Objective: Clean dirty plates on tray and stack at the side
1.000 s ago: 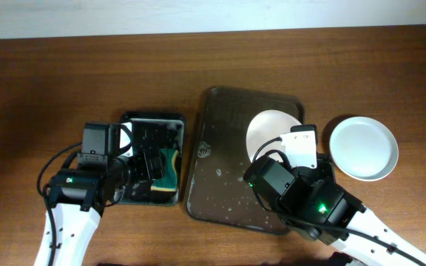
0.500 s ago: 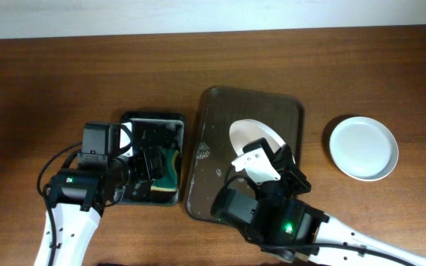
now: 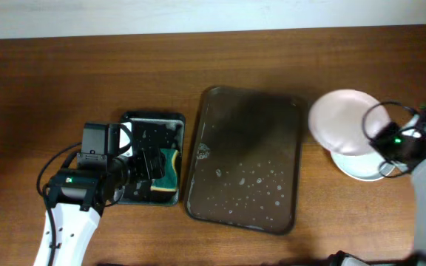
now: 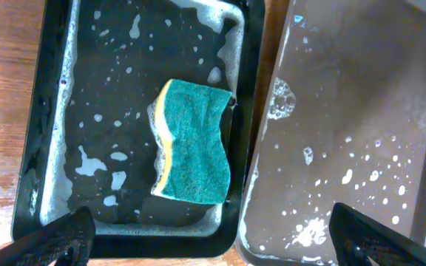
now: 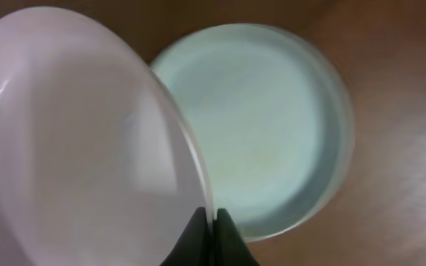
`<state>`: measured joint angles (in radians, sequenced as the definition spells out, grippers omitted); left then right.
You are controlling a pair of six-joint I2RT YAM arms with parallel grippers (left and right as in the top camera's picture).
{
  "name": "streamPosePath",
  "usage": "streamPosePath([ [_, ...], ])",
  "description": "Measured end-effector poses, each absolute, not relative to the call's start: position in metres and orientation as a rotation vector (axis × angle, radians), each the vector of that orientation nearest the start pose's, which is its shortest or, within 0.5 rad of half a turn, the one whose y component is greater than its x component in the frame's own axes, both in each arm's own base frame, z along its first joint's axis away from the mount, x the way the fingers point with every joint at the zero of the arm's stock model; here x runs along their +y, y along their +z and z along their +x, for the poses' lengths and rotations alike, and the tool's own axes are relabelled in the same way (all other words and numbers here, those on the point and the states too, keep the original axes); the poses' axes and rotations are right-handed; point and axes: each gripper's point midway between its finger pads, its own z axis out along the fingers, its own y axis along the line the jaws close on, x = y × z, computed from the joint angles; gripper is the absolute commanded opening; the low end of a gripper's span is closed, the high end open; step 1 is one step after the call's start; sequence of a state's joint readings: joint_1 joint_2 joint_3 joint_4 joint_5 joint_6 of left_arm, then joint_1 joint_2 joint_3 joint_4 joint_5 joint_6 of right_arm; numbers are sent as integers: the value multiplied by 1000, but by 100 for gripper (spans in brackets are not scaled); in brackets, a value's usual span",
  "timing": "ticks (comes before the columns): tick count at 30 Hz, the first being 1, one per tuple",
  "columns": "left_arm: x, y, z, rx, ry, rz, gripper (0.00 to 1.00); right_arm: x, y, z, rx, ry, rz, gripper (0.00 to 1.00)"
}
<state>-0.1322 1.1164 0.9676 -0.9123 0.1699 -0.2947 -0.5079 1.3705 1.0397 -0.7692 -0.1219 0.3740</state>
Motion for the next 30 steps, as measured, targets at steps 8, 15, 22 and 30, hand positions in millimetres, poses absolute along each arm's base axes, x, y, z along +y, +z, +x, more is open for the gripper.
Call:
streamPosePath([
  [8, -65, 161, 268, 2652, -368, -157, 100, -178, 69, 268, 2508, 171, 1397, 65],
  [15, -65, 162, 268, 2651, -368, -157, 99, 5, 180, 236, 2639, 361, 466, 47],
  [22, -65, 162, 268, 2649, -368, -158, 99, 73, 122, 206, 2819, 396, 65, 85],
  [30, -65, 162, 268, 2651, -371, -157, 99, 107, 228, 172, 2393, 535, -264, 99],
])
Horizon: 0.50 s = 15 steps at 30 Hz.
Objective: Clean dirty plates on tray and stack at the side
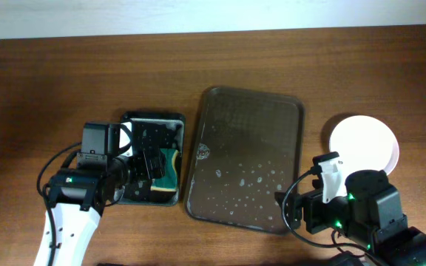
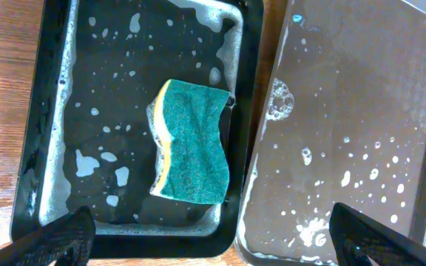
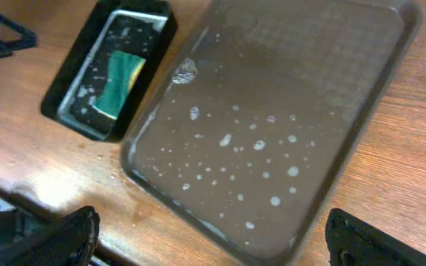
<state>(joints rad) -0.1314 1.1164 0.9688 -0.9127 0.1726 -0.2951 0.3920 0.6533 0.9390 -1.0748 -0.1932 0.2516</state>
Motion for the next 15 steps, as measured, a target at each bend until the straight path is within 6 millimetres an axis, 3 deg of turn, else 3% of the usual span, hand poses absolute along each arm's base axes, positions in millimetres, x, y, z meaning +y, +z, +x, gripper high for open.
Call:
streamPosePath([
  [3, -65, 162, 268, 2650, -371, -157, 99, 94, 231, 176, 2363, 432, -253, 99],
  [4, -65, 162, 268, 2650, -371, -157, 100, 86, 241, 181, 2301, 384, -237, 99],
  [5, -65, 162, 268, 2651, -371, -157, 99, 73, 270, 189, 2130, 337, -176, 99],
  [7, -65, 162, 268, 2652, -371, -157, 100, 50, 291, 199, 1934, 276, -66, 99],
  [8, -65, 162, 268, 2648, -372, -157, 99, 30, 280, 199, 1875, 213, 21, 99],
  [10, -65, 162, 268, 2648, -371, -157, 99, 13, 242, 206, 1821, 155, 100, 99],
  [12, -65, 162, 268, 2650, -372, -157, 99, 5, 214, 212, 1766, 130, 134, 99],
  [15, -65, 162, 268, 2649, -372, -157, 99, 2, 196, 228, 1691, 123, 144, 99],
])
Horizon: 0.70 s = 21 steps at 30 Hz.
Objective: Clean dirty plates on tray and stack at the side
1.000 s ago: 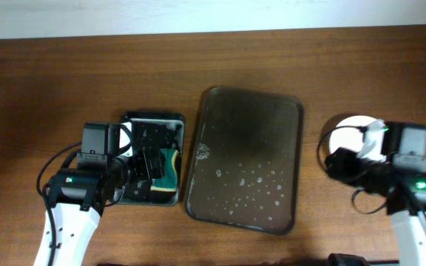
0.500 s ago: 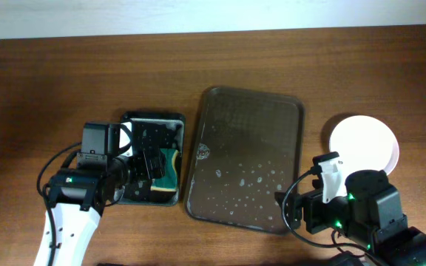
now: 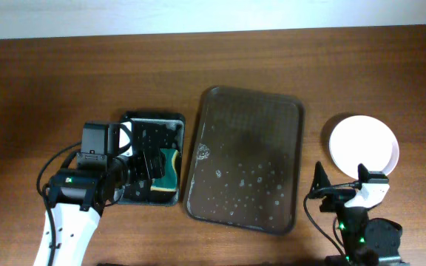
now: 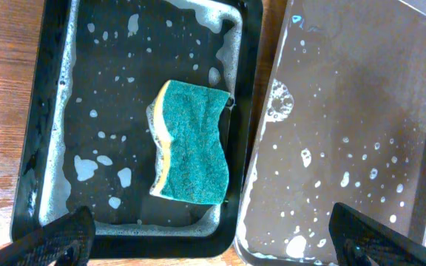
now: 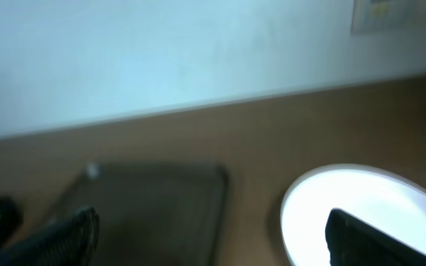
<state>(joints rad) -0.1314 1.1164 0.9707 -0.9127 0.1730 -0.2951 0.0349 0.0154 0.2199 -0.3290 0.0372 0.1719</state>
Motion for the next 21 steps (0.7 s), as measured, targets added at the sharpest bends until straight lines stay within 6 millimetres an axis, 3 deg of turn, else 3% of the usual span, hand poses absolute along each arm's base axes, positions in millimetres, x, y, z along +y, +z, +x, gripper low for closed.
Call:
streamPosePath([
  [3, -65, 163, 269, 2647, -372, -156, 99, 2, 189, 244, 1560, 132, 137, 99],
  [7, -65, 163, 268, 2648, -372, -157, 99, 1, 179, 247, 1558, 130, 139, 99],
  [9, -65, 163, 269, 2647, -372, -156, 100, 1, 161, 246, 1629, 123, 144, 99],
  [18, -65, 163, 268, 2648, -372, -157, 99, 1, 159, 246, 1638, 123, 145, 99],
  [21, -60, 181, 267, 2539, -352, -149, 99, 1, 159, 246, 1638, 123, 145, 99],
])
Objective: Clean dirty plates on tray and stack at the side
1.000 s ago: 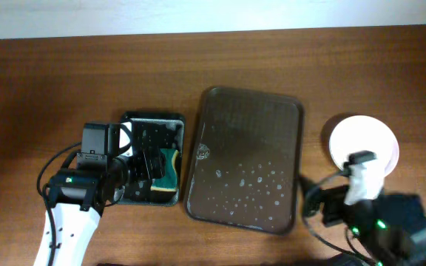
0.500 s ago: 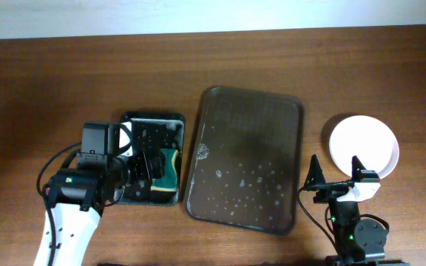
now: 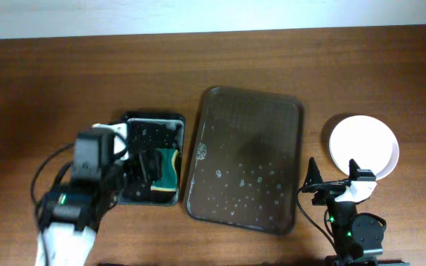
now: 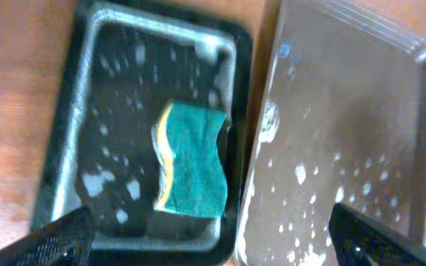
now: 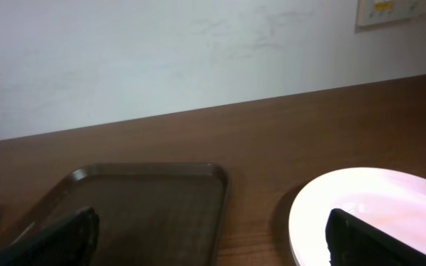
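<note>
The brown tray (image 3: 246,159) lies mid-table, holding only suds and water drops; no plate is on it. A pink-white plate (image 3: 364,145) tops the stack on the table to its right, also seen in the right wrist view (image 5: 379,214). My right gripper (image 3: 331,171) sits low near the table's front edge, open and holding nothing, facing level across the table between tray (image 5: 146,203) and plate. My left gripper (image 3: 148,168) hangs open above the black basin (image 3: 133,120), where the green-yellow sponge (image 4: 192,168) lies. The left wrist view is blurred.
The black basin's rim (image 4: 244,118) runs close along the tray's left edge (image 4: 272,133). A white wall (image 5: 198,52) rises behind the table's far edge. Bare wooden table (image 3: 65,81) spreads to the left and at the back.
The left wrist view is now blurred and shows more of the basin and tray, so the left gripper has moved back from them. The right gripper barely shifted, and its view is sharp now.
My right gripper was shut on the rim of a pink plate, tilted above a pale plate at the right. Then the plate lay on the stack and the gripper was open near the tray. It then sat low at the front edge. The left stayed open over the sponge.
</note>
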`<state>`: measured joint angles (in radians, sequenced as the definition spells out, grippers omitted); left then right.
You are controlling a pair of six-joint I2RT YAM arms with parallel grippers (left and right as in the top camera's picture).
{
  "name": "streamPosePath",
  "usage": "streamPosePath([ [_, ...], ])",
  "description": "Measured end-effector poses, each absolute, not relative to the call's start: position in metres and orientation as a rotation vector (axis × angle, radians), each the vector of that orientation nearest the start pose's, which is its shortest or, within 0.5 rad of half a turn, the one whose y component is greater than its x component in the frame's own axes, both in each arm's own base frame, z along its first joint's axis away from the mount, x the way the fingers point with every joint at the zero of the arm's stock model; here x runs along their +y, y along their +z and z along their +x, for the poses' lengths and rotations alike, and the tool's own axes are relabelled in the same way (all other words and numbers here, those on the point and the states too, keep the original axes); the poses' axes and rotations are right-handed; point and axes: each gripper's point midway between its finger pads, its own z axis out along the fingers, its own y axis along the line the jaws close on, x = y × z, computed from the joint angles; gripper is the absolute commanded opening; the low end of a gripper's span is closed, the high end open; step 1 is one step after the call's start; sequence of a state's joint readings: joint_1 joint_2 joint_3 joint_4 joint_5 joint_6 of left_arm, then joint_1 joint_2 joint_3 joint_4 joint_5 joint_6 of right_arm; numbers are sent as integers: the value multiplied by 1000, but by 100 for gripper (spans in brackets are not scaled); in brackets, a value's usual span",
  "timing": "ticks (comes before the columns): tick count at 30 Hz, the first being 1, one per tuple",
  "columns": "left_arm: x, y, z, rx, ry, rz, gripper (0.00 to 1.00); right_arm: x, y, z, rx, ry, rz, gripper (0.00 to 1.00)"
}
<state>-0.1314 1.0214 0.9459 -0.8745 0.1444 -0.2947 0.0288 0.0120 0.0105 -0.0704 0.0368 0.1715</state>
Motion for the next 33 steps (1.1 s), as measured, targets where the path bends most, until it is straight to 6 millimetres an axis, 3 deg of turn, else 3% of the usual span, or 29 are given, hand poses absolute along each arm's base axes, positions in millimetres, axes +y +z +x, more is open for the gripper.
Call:
streamPosePath([
  [3, -52, 245, 272, 2125, -337, -97, 99, 0, 159, 246, 1637, 122, 147, 99],
  [5, -48, 254, 261, 1929, -322, -45, 99, 0, 159, 246, 1638, 122, 146, 99],
  [12, -37, 230, 226, 1594, -215, 63, 99, 0, 158, 246, 1639, 122, 147, 99],
  [17, -33, 218, 240, 1452, -178, 65, 99, 0, 159, 246, 1638, 121, 146, 99],
  [19, -33, 188, 244, 1533, -172, 60, 99, 0, 158, 246, 1639, 121, 146, 99],
  [24, -25, 176, 246, 1572, -144, 34, 99, 0, 158, 246, 1639, 121, 146, 99],
  [25, -24, 160, 245, 1639, -142, 33, 99, 0, 158, 246, 1639, 122, 147, 99],
  [33, -24, 158, 245, 1648, -139, 30, 99, 0, 158, 246, 1639, 122, 147, 99],
])
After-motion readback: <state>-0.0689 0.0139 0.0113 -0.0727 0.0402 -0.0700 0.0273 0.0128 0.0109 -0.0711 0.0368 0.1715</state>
